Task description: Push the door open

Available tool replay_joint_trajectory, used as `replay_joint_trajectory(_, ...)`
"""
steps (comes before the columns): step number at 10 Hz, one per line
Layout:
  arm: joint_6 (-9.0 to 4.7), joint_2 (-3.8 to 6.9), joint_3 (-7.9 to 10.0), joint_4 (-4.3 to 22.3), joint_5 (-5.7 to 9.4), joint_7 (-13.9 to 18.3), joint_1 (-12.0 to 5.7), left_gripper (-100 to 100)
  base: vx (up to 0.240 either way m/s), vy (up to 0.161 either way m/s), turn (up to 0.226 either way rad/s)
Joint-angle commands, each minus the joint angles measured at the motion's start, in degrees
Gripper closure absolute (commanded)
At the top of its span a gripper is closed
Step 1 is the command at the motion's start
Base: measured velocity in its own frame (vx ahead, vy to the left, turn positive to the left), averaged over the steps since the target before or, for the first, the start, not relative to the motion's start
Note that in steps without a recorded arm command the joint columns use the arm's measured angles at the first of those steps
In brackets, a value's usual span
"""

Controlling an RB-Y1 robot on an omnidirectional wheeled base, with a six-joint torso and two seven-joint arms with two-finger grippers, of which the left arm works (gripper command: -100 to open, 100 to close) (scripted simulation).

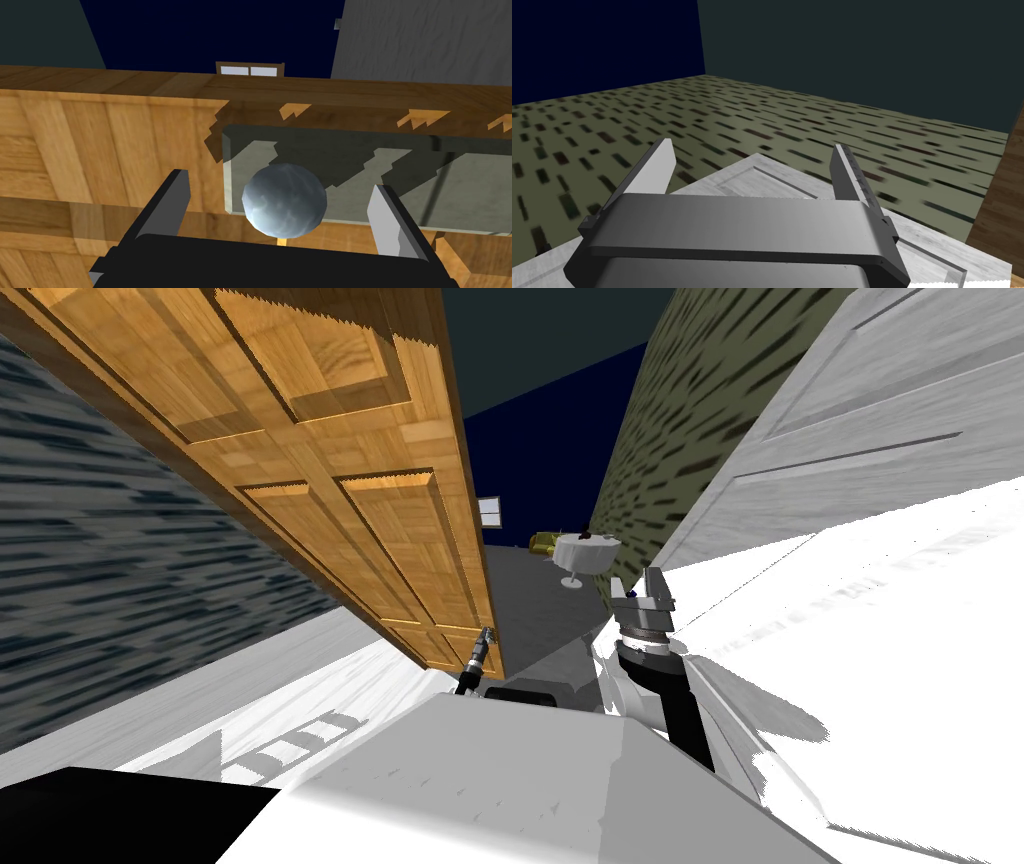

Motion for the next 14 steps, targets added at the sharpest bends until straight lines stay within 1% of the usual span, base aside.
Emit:
replay_joint_trajectory(1, 0.09, 0.03, 0.01, -0.05, 0.0, 0.01, -0.05, 100, -0.018, -0.001, -0.007)
replay_joint_trajectory(6, 0.09, 0.03, 0.01, -0.05, 0.0, 0.01, -0.05, 100, -0.013, 0.002, -0.002)
replay_joint_trajectory(7, 0.27, 0.23, 0.56, 0.2, 0.22, -0.17, -0.15, 100, 0.094, -0.011, 0.024)
replay_joint_trajectory(10, 0.36, 0.62, 1.92, 0.52, 0.79, -0.52, -0.5, 100, 0.187, -0.049, 0.043)
replay_joint_trajectory(14, 0.54, 1.08, 4.71, 1.17, 1.95, -1.25, -1.23, 100, 0.207, -0.06, 0.052)
